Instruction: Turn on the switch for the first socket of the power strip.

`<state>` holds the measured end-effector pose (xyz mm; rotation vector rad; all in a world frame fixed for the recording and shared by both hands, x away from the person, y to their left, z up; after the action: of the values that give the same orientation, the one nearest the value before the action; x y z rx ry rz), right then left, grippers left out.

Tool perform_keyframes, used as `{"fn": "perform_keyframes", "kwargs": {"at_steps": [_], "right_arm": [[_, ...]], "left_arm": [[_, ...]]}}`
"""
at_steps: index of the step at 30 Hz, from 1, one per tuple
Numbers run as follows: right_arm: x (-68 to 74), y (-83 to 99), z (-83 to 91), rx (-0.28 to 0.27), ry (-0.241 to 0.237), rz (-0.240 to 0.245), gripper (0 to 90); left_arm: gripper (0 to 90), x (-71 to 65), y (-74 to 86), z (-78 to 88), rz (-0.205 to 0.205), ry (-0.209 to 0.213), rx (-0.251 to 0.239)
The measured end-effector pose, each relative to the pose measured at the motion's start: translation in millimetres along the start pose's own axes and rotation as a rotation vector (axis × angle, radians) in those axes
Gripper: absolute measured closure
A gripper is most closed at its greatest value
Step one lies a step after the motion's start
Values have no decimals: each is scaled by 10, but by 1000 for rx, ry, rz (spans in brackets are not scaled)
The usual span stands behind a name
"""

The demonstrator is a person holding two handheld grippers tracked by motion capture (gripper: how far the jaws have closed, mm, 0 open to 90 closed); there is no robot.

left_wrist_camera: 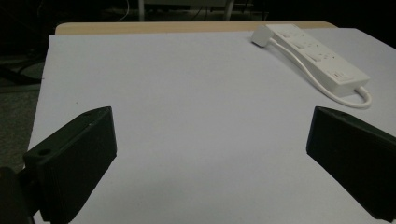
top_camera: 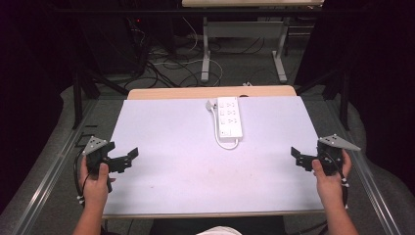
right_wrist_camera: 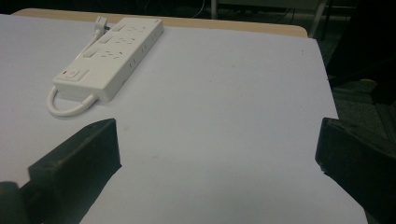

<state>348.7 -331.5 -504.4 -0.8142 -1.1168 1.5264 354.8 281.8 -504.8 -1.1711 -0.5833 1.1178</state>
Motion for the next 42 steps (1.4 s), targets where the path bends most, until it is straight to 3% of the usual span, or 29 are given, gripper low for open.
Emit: {"fn": "perform_keyframes", "kwargs": {"at_steps": [9, 11, 12, 13, 17, 26, 29, 30, 42], "right_arm": [[-19, 16, -13, 3, 16, -12, 0], [-12, -2, -16, -10, 16, -1, 0], [-6, -10, -42, -51, 22, 4, 0], [-5, -17, -9, -21, 18, 9, 0], [11, -59, -9, -36, 27, -12, 0], [94, -154, -62, -20, 24, -10, 0], [133, -193, -85, -5, 12, 7, 0], [161, -217, -93, 25, 1, 14, 0], [288, -409, -180, 26, -28, 60, 0]], "left_arm": [[15, -4, 16, 1, 29, 6, -15], [15, -11, 22, 5, 17, 11, 0], [15, -15, 19, 6, 16, 11, 1], [15, -15, 13, 7, 10, 12, -3], [15, -23, 2, 27, 17, 5, -2], [15, -21, -24, 68, 21, -6, -4], [15, -22, -33, 77, 17, -6, -3], [15, -17, -33, 80, 18, -7, -3], [16, -13, -24, 81, 28, -11, -2]]}}
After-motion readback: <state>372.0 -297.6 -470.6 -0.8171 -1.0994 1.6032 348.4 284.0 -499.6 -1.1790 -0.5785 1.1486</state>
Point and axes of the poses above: each handheld gripper's, and its own axes: z roughly backward along the jaws, y roughly out of its underside, x roughly to its left, the point moved 3 cm from there along -z, roughly forward along the jaws, and after that the axes turned 7 degrees about -x, right-handed, at the moved point
